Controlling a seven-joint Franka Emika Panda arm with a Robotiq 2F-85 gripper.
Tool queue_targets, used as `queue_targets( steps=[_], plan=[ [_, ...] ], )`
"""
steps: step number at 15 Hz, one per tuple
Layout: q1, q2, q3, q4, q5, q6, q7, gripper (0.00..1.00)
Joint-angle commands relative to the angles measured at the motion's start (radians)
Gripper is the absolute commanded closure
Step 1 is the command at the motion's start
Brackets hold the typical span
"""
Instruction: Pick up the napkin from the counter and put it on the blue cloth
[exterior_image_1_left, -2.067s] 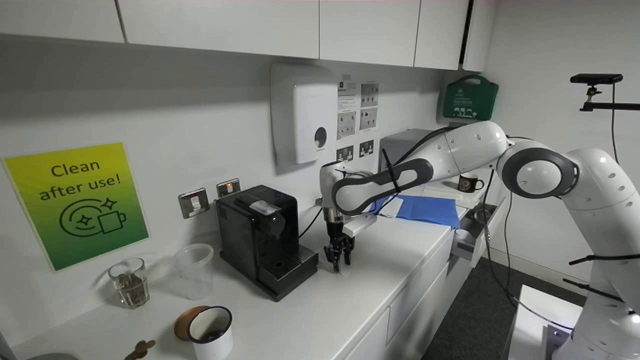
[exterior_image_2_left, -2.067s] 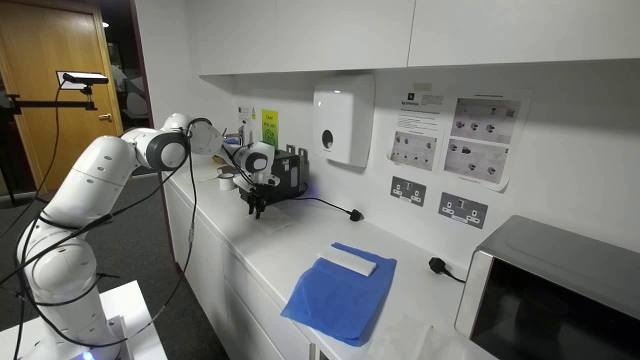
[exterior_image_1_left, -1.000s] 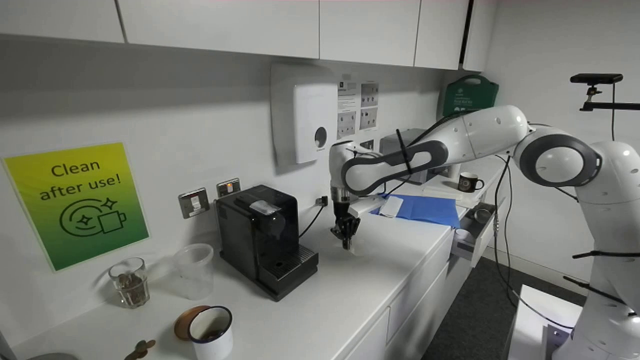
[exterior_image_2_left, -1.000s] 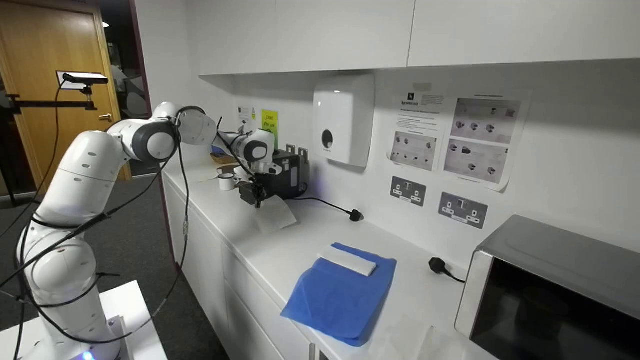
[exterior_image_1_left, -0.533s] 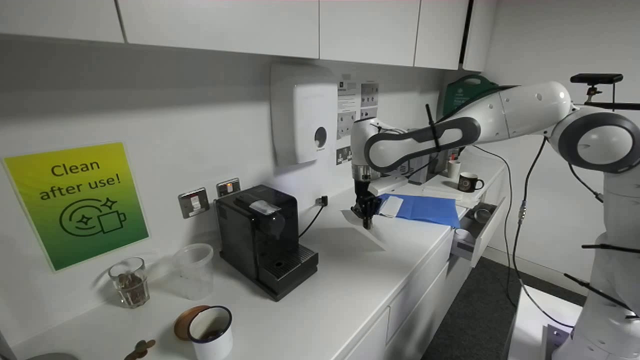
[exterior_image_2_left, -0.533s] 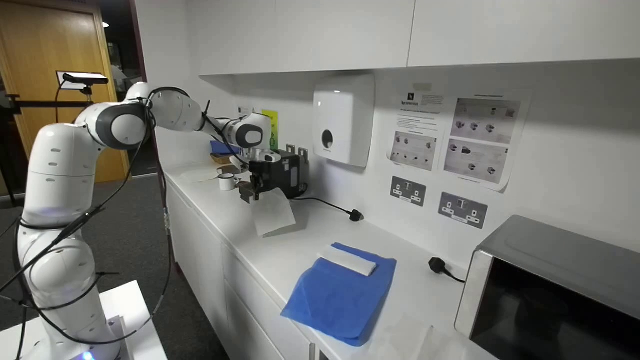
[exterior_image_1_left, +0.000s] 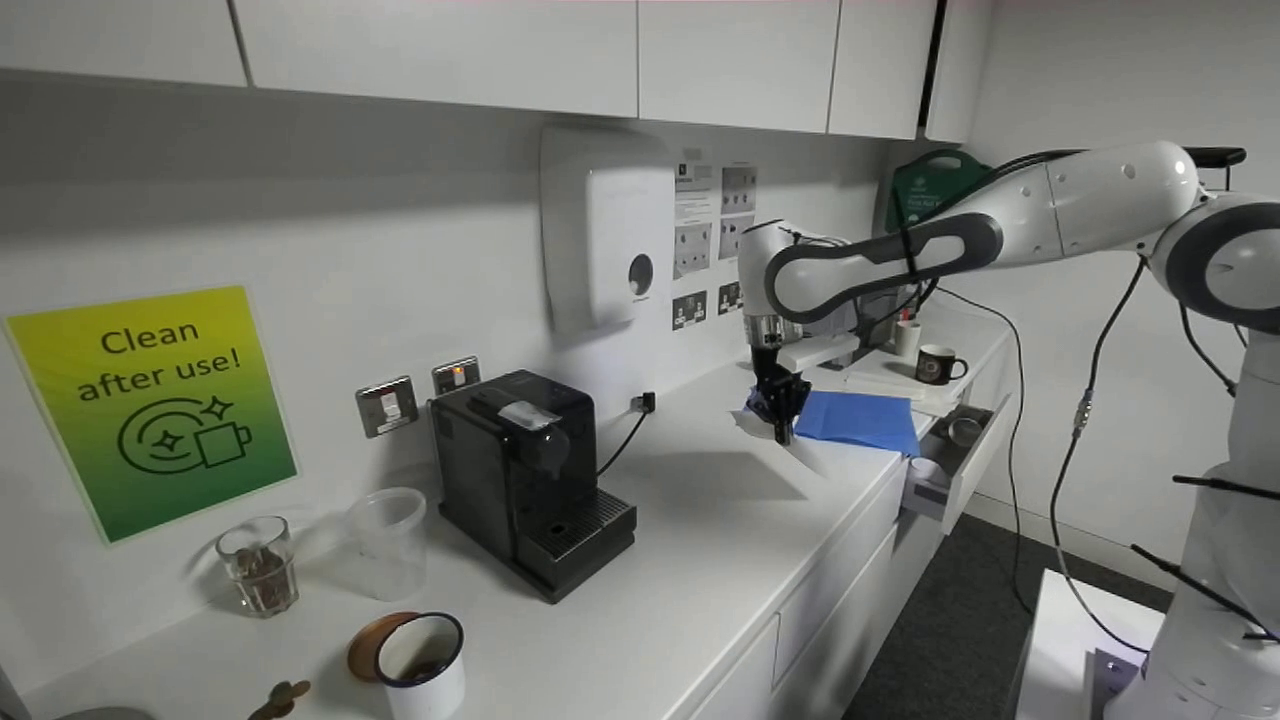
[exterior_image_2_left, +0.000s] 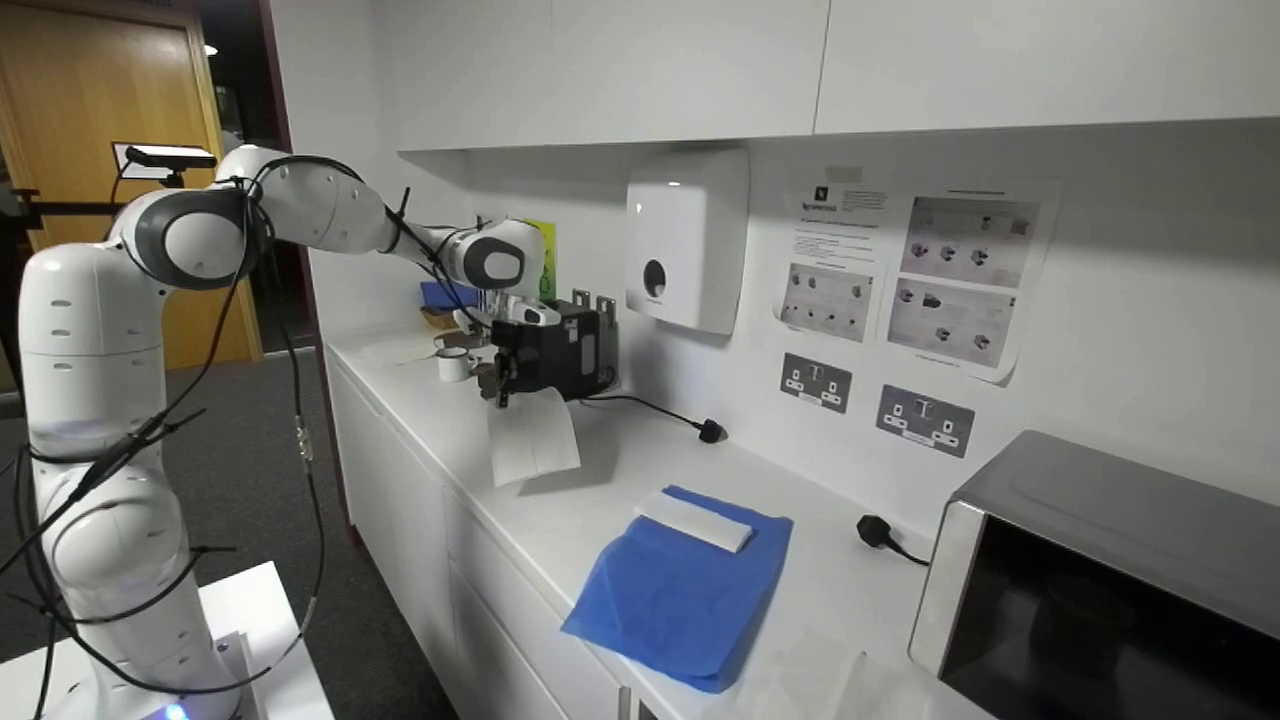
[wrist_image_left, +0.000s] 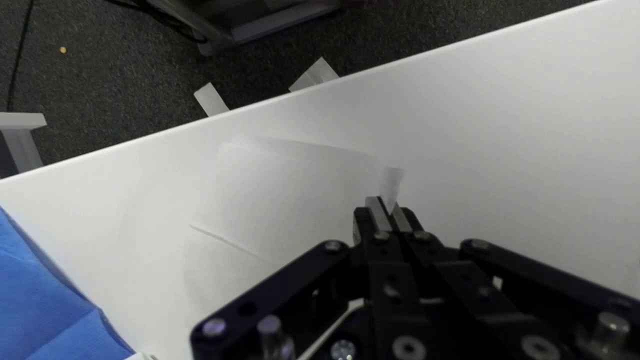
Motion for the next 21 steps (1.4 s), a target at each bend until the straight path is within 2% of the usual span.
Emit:
queue_targets(
  steps=[1,3,11,15,19,21],
  plan=[
    [-0.027,-0.048,0.011,-0.022,-0.025,-0.108,-0.061,1.0],
    [-0.025,-0.041,0.019,-0.008,-0.022,-0.13,-0.098,1.0],
    [-0.022,-0.017,0.032,0.004,-0.009,-0.105,-0.073,1.0],
    [-0.013,0.001,0.032,0.013,-0.149,-0.147,-0.086,1.0],
    [-0.015,0.035,0.022,0.026,-0.338,-0.232,-0.103,1.0],
    [-0.018,0.046,0.02,0.025,-0.425,-0.256,-0.154,1.0]
  ],
)
